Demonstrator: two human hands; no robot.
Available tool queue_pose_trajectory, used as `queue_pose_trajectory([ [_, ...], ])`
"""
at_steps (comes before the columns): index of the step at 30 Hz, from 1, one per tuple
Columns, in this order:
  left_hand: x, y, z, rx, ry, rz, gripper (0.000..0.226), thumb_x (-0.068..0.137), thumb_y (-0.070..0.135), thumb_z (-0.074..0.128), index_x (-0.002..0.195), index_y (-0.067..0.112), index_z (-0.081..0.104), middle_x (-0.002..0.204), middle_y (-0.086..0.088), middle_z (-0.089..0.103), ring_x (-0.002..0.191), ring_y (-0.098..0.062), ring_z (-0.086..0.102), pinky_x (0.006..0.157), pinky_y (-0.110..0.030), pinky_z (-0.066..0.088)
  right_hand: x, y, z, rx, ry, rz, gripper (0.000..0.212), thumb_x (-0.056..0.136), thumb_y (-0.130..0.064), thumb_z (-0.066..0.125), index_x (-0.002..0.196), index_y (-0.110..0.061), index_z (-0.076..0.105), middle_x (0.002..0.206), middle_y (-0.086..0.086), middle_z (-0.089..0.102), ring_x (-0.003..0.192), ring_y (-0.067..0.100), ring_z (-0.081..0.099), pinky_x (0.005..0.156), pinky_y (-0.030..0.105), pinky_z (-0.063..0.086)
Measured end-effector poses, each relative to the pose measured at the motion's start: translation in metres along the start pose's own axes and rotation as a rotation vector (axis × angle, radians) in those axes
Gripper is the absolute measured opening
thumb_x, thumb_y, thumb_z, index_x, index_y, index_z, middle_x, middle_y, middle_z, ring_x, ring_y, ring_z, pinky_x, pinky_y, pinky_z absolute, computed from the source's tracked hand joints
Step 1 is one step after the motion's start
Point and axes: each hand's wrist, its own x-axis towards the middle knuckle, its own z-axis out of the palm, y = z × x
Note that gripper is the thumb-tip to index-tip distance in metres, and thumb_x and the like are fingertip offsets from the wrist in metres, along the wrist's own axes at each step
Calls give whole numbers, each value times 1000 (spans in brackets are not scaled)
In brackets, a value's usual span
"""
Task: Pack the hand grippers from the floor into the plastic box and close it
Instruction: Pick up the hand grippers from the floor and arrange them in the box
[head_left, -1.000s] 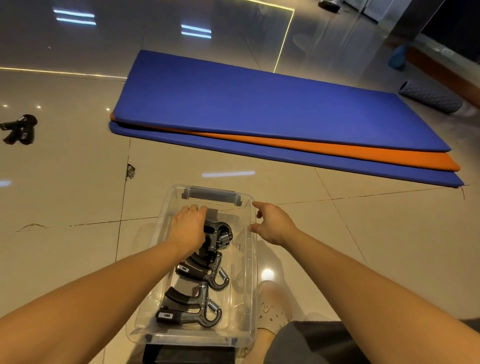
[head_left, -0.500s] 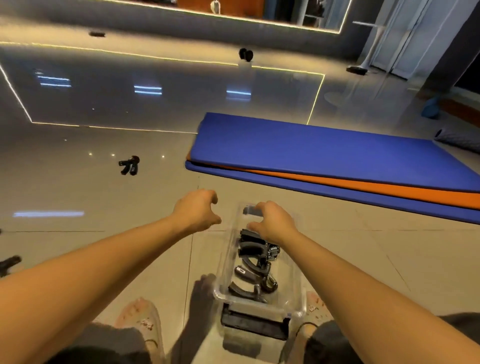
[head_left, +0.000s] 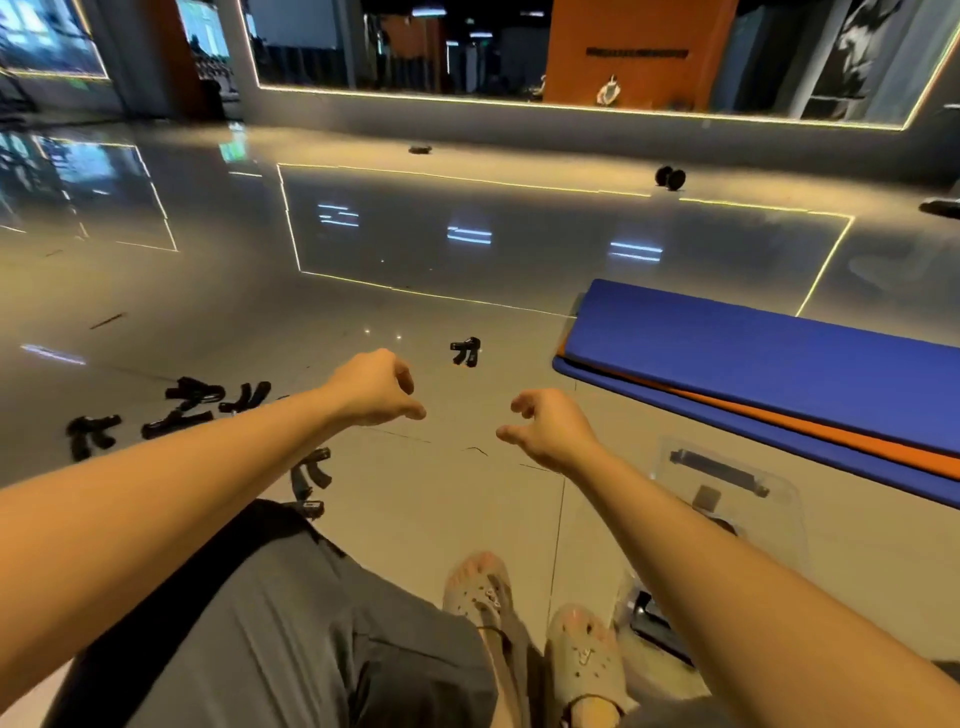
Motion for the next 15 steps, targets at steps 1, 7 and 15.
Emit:
queue_pose_trajectory([
  [1,-8,-14,-8,11,8,-13,39,81,40,81,109,16,69,106,-2,70,93,-18,65,81,-34,55,1,-11,10,16,-15,-12,53,90,-38,73,137,-16,58,136,7,61,119,25,60,99,41,52],
  [7,-41,-105,-53,95,1,-94,41,82,43,79,113,18,67,102,2,68,82,-6,60,63,-19,43,20,-73,71,62,-133,-60,53,89,-38,75,134,-15,60,133,8,63,118,27,61,99,44,52],
  [15,-56,-251,-32,10,-119,-222,50,82,47,77,124,23,62,106,6,62,94,-8,61,83,-27,52,85,-140,202,3,-300,-132,49,87,-39,76,129,-19,61,127,5,65,110,24,62,94,44,55],
])
